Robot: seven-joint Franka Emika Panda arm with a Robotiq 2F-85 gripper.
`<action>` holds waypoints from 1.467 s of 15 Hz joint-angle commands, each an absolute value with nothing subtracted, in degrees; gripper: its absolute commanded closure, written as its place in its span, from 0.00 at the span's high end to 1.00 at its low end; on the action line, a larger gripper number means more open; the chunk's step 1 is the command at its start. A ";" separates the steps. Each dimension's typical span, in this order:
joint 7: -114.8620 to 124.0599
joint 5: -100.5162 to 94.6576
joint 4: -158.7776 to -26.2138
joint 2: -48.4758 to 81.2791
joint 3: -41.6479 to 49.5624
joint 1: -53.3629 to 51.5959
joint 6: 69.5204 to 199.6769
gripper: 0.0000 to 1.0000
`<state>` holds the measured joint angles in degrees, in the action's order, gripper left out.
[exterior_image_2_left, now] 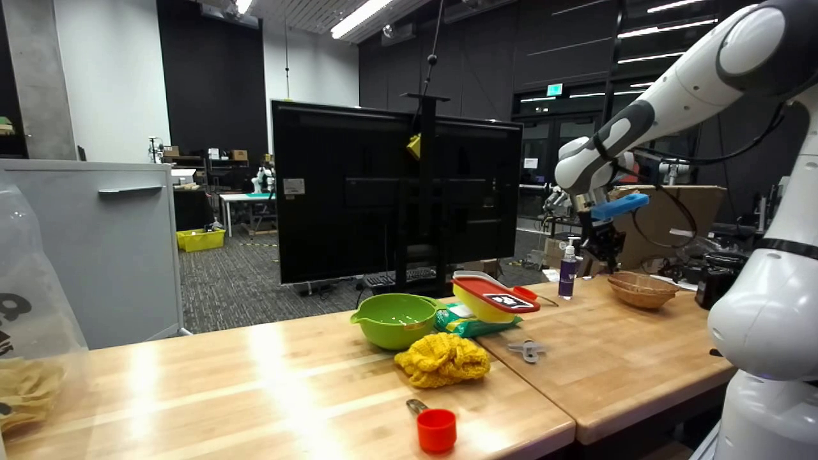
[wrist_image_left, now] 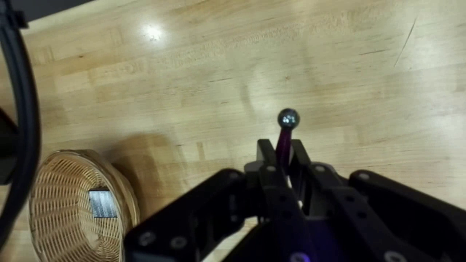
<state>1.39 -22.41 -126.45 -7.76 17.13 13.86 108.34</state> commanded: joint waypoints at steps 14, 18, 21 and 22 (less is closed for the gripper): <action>-16.43 -17.49 -128.68 -25.66 9.44 5.80 91.30 0.03; -19.58 -14.88 -127.26 -24.76 7.49 2.16 89.75 0.03; -20.82 -14.41 -125.56 -23.92 5.74 0.04 87.86 0.03; -20.85 -14.66 -124.84 -23.48 5.03 -0.59 87.06 0.03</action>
<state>-18.95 -15.12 -127.83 -24.68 6.52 0.87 90.30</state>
